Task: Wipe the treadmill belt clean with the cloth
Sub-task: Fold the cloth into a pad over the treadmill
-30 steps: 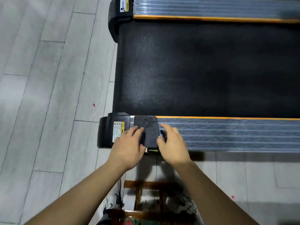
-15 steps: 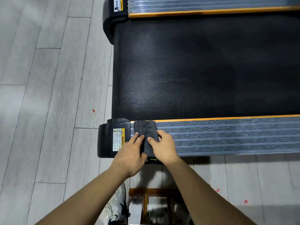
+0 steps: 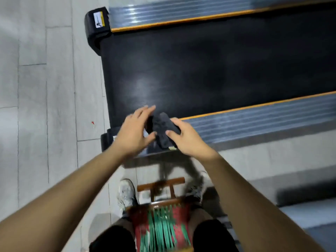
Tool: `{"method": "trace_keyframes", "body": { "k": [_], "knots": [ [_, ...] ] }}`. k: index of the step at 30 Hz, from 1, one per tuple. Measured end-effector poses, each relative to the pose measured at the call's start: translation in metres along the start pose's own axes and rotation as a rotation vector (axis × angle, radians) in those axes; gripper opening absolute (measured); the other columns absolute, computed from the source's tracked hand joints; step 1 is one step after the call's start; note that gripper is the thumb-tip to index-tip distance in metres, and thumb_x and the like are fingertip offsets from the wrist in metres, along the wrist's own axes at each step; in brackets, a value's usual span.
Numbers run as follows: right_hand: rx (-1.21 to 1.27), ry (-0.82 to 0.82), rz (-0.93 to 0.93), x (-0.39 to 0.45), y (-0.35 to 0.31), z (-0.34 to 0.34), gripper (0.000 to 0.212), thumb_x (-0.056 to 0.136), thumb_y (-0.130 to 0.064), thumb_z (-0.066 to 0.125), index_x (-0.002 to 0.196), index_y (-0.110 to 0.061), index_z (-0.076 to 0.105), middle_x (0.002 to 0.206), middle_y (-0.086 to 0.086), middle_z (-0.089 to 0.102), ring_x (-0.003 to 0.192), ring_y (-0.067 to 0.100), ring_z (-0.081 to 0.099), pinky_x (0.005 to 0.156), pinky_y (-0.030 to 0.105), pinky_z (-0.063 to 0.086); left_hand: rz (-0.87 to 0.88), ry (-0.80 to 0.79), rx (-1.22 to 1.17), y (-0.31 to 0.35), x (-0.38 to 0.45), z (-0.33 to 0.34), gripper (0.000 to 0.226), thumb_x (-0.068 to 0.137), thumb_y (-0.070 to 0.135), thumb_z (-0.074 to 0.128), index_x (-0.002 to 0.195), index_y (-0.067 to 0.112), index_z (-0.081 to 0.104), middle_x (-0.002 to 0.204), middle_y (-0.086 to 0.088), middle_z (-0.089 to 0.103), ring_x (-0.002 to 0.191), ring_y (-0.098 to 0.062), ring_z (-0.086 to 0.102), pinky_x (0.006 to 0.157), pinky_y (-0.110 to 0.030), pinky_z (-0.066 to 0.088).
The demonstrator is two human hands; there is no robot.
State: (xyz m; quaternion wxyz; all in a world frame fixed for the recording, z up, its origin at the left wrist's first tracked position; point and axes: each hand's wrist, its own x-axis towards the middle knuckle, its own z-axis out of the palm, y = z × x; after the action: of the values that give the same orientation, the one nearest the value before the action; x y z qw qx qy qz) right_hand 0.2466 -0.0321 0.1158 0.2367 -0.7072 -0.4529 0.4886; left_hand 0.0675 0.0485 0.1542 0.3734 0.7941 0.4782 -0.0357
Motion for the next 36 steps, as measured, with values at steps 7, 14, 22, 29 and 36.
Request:
{"method": "trace_keyframes", "body": {
  "k": [7,14,22,29,36],
  "knots": [
    [-0.042,0.012,-0.049,-0.062,-0.052,-0.12,0.025,0.087,-0.023,0.065,0.11,-0.03,0.058,0.099,-0.006,0.068,0.093,0.016,0.063,0.087,0.04,0.052,0.078,-0.074,-0.179,0.135,-0.011,-0.063,0.022,0.09,0.022,0.075,0.109,0.024,0.065,0.1,0.009,0.075,0.097,-0.012,0.071,0.093,-0.038,0.055],
    [0.03,0.165,-0.113,-0.133,-0.074,-0.244,0.022,0.079,-0.029,0.077,0.098,-0.028,0.065,0.092,-0.01,0.068,0.089,0.008,0.063,0.084,0.034,0.053,0.136,0.039,-0.388,0.267,-0.042,-0.084,0.018,0.09,0.015,0.075,0.097,0.023,0.061,0.082,0.01,0.071,0.071,-0.012,0.07,0.064,-0.036,0.06],
    [-0.009,0.203,-0.114,-0.213,-0.063,-0.334,0.039,0.073,-0.042,0.08,0.106,-0.034,0.061,0.105,-0.005,0.064,0.099,0.008,0.059,0.087,0.025,0.046,0.151,0.166,-0.537,0.374,-0.066,-0.091,0.017,0.088,0.023,0.079,0.095,0.026,0.064,0.08,0.011,0.068,0.067,-0.005,0.062,0.06,-0.027,0.055],
    [0.139,0.343,-0.132,-0.244,-0.068,-0.383,0.018,0.09,-0.017,0.07,0.106,-0.023,0.063,0.09,-0.011,0.067,0.083,0.001,0.059,0.081,0.024,0.048,0.163,0.175,-0.592,0.422,-0.06,-0.092,0.016,0.089,0.021,0.078,0.099,0.017,0.066,0.087,0.004,0.072,0.071,-0.003,0.062,0.067,-0.021,0.05],
    [0.136,0.392,-0.136,-0.225,-0.07,-0.402,0.031,0.089,-0.017,0.068,0.114,-0.033,0.058,0.098,-0.007,0.066,0.089,0.014,0.063,0.085,0.039,0.055,0.119,0.166,-0.665,0.421,-0.03,-0.085,0.014,0.091,0.026,0.076,0.101,0.021,0.067,0.095,-0.002,0.075,0.088,-0.018,0.071,0.078,-0.033,0.057]
  ]
}}
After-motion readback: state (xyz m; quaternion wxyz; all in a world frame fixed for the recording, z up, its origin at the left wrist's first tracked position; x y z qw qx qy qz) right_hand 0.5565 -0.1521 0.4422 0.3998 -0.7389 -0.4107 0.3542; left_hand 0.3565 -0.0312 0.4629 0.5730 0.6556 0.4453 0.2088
